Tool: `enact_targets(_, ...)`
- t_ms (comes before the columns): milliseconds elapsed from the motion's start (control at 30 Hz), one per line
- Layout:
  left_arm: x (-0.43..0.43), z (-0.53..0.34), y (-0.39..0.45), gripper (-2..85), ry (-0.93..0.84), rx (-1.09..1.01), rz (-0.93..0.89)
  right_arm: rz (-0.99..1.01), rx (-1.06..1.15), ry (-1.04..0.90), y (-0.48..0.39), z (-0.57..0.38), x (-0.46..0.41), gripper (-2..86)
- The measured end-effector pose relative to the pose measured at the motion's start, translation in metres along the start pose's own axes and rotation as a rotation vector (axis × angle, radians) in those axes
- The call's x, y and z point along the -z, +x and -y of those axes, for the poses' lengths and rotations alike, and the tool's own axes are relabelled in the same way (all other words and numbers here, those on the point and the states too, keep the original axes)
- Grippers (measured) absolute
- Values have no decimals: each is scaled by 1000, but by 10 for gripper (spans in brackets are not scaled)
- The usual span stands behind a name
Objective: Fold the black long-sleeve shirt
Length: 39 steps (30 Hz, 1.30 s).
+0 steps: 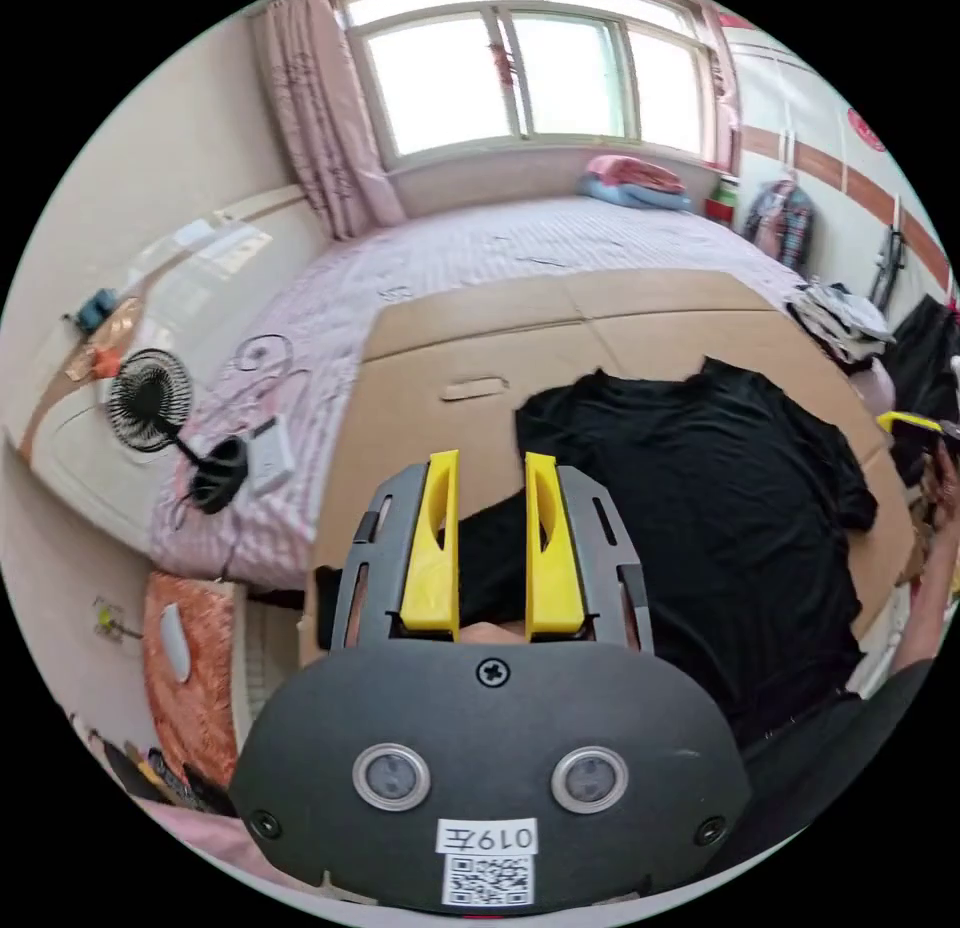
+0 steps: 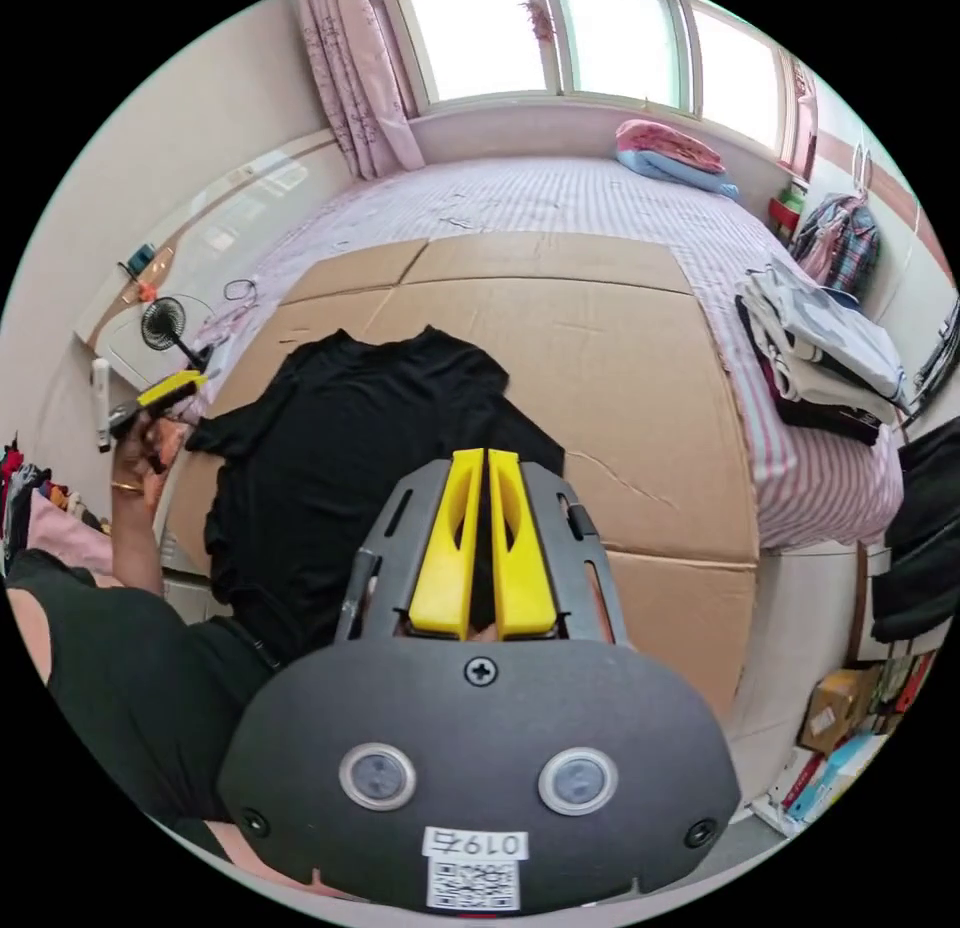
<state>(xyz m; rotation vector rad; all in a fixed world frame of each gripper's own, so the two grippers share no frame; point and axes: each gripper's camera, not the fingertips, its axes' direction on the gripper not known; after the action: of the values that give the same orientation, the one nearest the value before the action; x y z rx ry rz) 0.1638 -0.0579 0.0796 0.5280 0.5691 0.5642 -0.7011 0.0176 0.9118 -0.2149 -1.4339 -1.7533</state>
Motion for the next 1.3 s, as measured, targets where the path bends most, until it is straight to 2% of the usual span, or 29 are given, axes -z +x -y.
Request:
enact_targets(33,-20,9,10,115,-19,-41,-69,48,-19,25,6,5,-7,56)
enact_targets(67,-30,14,14,119,-31,-52,-63,56,-40,31,10,8,-11,68)
enact_targets(133,-66,41,10,121,-85,9,73,62,-99,45,27,19,-29,83)
enact_targets(167,-73,48,5,121,-100,38,86,66,-117,38,33,22,-34,86)
enact_targets(300,-116,84,-33,121,-209,194,-160,104,-182,-2,51,36,-67,109)
enact_targets(333,-124,90,-36,119,-228,208,-167,114,-180,6,49,40,-73,115)
enact_targets(500,-144,99,-15,100,-254,167,-52,73,-132,-36,22,59,-106,138)
enact_targets(600,-141,98,4,72,-210,123,6,-33,-103,-53,0,64,-124,122)
enact_targets(733,-139,96,39,32,-177,-38,111,-210,3,-99,-36,71,-136,22)
enact_targets(833,-141,95,53,22,-168,-110,196,-280,45,-118,-46,78,-142,3)
enact_targets(1033,-137,96,15,16,-117,25,67,-299,0,-58,-25,104,-135,-5)
enact_targets(1300,-141,114,-16,17,28,126,111,-451,50,19,-13,172,-139,-5)
